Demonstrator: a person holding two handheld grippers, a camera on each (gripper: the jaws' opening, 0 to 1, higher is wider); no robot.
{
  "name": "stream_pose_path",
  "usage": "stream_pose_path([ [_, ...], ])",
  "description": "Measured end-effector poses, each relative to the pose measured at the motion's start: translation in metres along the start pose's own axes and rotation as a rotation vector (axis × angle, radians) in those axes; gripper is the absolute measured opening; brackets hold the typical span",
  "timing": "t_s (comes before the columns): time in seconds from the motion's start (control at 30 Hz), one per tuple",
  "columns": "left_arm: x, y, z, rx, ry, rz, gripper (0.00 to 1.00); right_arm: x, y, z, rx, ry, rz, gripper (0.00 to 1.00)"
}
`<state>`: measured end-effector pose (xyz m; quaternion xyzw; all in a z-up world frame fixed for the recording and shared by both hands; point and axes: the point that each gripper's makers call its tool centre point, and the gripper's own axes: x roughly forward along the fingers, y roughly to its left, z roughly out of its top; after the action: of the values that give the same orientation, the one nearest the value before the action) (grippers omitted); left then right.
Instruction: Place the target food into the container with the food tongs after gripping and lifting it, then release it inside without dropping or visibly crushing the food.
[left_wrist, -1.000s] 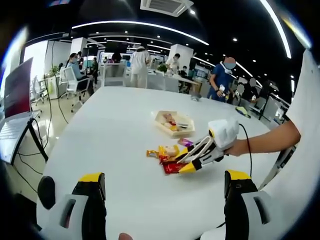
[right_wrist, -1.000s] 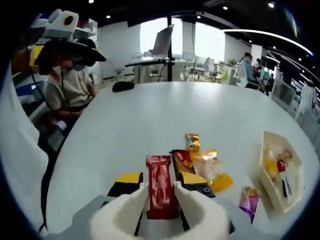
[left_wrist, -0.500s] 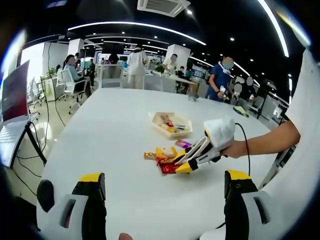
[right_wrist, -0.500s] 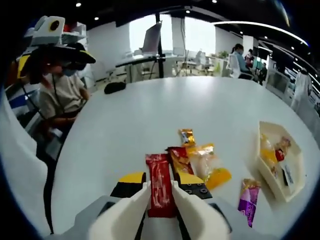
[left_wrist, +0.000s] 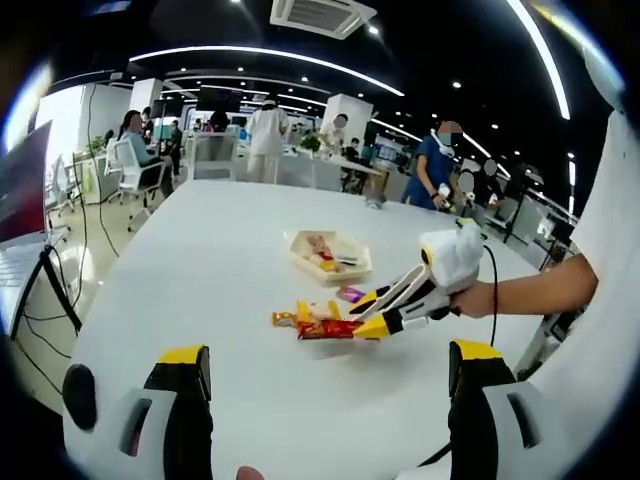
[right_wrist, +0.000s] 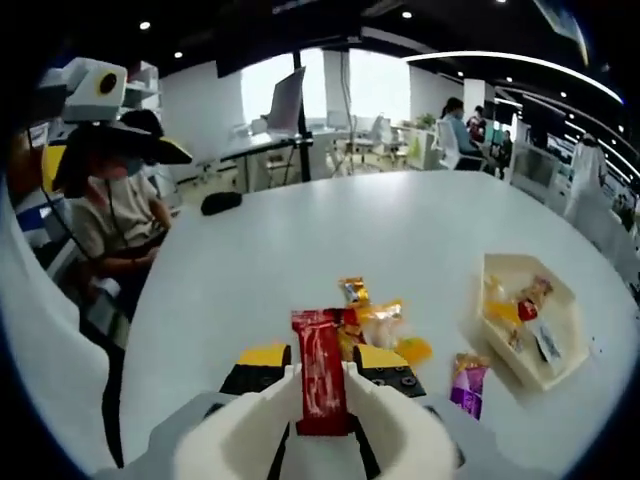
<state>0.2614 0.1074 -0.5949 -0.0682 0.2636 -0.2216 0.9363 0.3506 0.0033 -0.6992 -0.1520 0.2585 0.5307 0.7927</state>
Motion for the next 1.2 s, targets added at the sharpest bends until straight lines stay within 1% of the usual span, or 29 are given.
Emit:
stream_pose_path([
  [0.03,0.002,-0.002,0.0,0.003,0.002,-0.009,0.99,-0.007,-0.003,0.001,0.003,-0.012,-0.025,0.23],
  [0.1,0.005,-0.006,0.002,0.014,0.003,-0.024,0.99,-0.018,-0.005,0.0,0.032,-0.022,-0.041,0.23],
  [0.13,0.006,-0.007,0.003,0.016,0.002,-0.027,0.99,-0.02,-0.006,-0.001,0.035,-0.026,-0.049,0.23],
  [0.2,0.01,-0.012,0.008,0.027,-0.007,-0.043,0.99,-0.032,-0.01,-0.005,0.036,-0.023,-0.076,0.23],
  [0.23,0.013,-0.014,0.01,0.03,-0.01,-0.052,0.99,-0.04,-0.013,-0.006,0.045,-0.034,-0.097,0.23],
  [0.27,0.015,-0.015,0.01,0.034,-0.009,-0.06,0.99,-0.042,-0.014,-0.007,0.049,-0.034,-0.1,0.23],
  [0.3,0.017,-0.017,0.011,0.039,-0.008,-0.067,0.99,-0.049,-0.017,-0.008,0.072,-0.036,-0.115,0.23],
  [0.33,0.021,-0.019,0.011,0.047,-0.004,-0.077,0.99,-0.057,-0.023,-0.008,0.086,-0.053,-0.146,0.23],
  [0.37,0.024,-0.022,0.013,0.054,-0.003,-0.09,0.99,-0.064,-0.025,-0.011,0.095,-0.046,-0.152,0.23],
  [0.43,0.026,-0.026,0.015,0.059,-0.007,-0.105,0.99,-0.07,-0.03,-0.014,0.09,-0.047,-0.188,0.23],
  [0.47,0.03,-0.03,0.018,0.068,-0.009,-0.12,0.99,-0.076,-0.031,-0.02,0.105,-0.037,-0.192,0.23],
  [0.5,0.031,-0.031,0.018,0.071,-0.009,-0.123,0.99,-0.078,-0.033,-0.021,0.107,-0.038,-0.199,0.23],
  [0.53,0.033,-0.033,0.02,0.076,-0.009,-0.129,0.99,-0.086,-0.037,-0.022,0.114,-0.05,-0.222,0.23],
  [0.6,0.039,-0.039,0.024,0.084,-0.015,-0.151,0.99,-0.093,-0.039,-0.025,0.127,-0.041,-0.241,0.24],
  [0.67,0.043,-0.042,0.024,0.089,-0.013,-0.161,0.99,-0.1,-0.041,-0.026,0.131,-0.051,-0.256,0.24],
  [0.7,0.046,-0.044,0.023,0.095,-0.008,-0.172,0.99,-0.108,-0.045,-0.029,0.138,-0.052,-0.288,0.24],
  [0.77,0.052,-0.051,0.023,0.106,-0.001,-0.203,0.99,-0.119,-0.046,-0.032,0.16,-0.054,-0.309,0.24],
  [0.8,0.054,-0.054,0.024,0.11,0.0,-0.213,0.99,-0.121,-0.047,-0.033,0.163,-0.055,-0.316,0.24],
  [0.83,0.058,-0.057,0.025,0.115,0.003,-0.224,0.99,-0.128,-0.047,-0.037,0.161,-0.052,-0.332,0.24],
  [0.87,0.059,-0.058,0.025,0.117,0.004,-0.228,0.99,-0.13,-0.047,-0.038,0.165,-0.051,-0.336,0.24],
  [0.9,0.063,-0.062,0.027,0.123,0.002,-0.241,0.99,-0.135,-0.048,-0.04,0.17,-0.057,-0.355,0.24],
  [0.97,0.067,-0.065,0.029,0.125,0.0,-0.254,0.99,-0.139,-0.048,-0.044,0.18,-0.052,-0.359,0.24],
  [1.0,0.071,-0.068,0.03,0.129,0.001,-0.265,0.99,-0.145,-0.05,-0.046,0.184,-0.057,-0.382,0.24],
  [1.07,0.075,-0.073,0.032,0.139,0.002,-0.279,0.99,-0.148,-0.051,-0.048,0.189,-0.052,-0.387,0.24],
  [1.1,0.077,-0.078,0.033,0.142,0.0,-0.294,0.99,-0.154,-0.053,-0.048,0.193,-0.056,-0.407,0.24],
  [1.2,0.079,-0.082,0.032,0.148,0.007,-0.308,0.99,-0.159,-0.058,-0.045,0.195,-0.062,-0.423,0.24],
])
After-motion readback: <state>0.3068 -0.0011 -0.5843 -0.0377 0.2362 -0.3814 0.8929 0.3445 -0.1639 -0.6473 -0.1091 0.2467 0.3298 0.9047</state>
